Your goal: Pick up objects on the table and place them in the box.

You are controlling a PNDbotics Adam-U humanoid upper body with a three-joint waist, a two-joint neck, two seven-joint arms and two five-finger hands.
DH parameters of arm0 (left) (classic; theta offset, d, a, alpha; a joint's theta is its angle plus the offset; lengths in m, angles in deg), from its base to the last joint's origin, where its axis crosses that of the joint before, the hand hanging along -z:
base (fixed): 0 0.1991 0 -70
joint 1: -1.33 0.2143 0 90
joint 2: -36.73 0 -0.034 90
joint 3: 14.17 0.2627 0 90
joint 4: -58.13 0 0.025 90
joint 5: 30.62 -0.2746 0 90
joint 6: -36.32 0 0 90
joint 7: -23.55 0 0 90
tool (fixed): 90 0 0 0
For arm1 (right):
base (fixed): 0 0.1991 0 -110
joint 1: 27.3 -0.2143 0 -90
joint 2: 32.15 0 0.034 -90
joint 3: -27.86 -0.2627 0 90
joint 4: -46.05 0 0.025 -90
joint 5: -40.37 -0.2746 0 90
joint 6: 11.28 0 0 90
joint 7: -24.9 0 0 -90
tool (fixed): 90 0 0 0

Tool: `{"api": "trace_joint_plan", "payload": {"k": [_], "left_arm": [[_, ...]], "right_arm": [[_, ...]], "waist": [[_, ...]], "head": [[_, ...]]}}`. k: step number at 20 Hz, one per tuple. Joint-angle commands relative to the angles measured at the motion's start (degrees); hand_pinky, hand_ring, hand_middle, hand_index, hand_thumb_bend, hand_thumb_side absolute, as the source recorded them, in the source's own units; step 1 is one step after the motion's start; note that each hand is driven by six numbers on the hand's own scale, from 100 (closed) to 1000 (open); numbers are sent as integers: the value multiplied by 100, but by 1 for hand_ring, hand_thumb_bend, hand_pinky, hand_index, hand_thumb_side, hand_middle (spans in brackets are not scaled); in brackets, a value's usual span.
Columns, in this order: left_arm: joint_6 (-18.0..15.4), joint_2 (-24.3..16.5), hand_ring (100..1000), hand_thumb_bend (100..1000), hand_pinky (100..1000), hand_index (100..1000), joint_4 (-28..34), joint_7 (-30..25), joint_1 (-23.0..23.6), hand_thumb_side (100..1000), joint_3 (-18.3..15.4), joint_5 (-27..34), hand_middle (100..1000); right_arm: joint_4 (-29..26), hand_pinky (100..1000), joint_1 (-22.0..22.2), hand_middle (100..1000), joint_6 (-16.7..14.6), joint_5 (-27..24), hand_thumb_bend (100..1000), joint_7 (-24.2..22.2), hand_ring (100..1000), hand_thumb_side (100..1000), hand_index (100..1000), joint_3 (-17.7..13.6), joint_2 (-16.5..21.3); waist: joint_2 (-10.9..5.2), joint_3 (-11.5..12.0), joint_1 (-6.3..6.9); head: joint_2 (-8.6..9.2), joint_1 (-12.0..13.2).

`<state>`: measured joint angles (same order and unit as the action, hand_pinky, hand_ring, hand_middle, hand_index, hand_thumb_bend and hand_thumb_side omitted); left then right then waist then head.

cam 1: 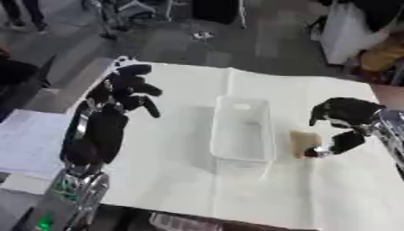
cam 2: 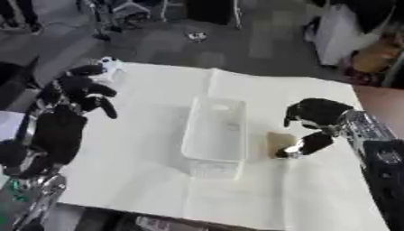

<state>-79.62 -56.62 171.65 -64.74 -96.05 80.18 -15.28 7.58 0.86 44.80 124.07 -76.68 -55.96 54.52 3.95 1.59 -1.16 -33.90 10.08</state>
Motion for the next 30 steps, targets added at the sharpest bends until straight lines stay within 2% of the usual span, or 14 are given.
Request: {"api": "trace_joint_plan", "payload": {"k": [1, 4, 7, 12, 20, 30], "left_arm": [[14, -78, 663, 669, 413, 738, 107, -4, -107, 805, -5, -66, 786], [31, -69, 664, 667, 412, 738, 107, -1, -149, 809, 7, -114, 787], [43, -68, 664, 665, 412, 738, 107, 4, -151, 811, 13, -145, 788], [49, -79, 665, 663, 412, 738, 107, 21, -117, 811, 8, -175, 788], [35, -112, 665, 659, 413, 738, 107, 42, -65, 809, -12, -201, 788], [36, -113, 660, 654, 414, 738, 107, 38, -60, 810, -3, -215, 789]], "right_arm": [[-33, 985, -202, 811, 52, -214, 719, -24, 868, 1000, 863, -94, 90], [-32, 987, -227, 821, 114, -321, 720, 28, 876, 1000, 857, -111, 112], [-11, 993, -235, 819, 145, -305, 721, 29, 879, 1000, 856, -114, 133], [-7, 994, -239, 815, 116, -228, 726, -85, 878, 1000, 851, -81, 168], [-166, 996, -59, 831, -7, -238, 755, -337, 884, 1000, 840, 36, 472], [-242, 995, -2, 834, -57, -22, 768, -425, 883, 1000, 832, 72, 463]], "waist": [[-1, 25, -7], [90, 48, -36], [117, 45, -46], [96, 2, -43], [52, -61, -34], [56, -63, -28]], "head": [[134, -44], [154, -46], [130, -34], [70, -16], [28, 25], [-6, 24]]}}
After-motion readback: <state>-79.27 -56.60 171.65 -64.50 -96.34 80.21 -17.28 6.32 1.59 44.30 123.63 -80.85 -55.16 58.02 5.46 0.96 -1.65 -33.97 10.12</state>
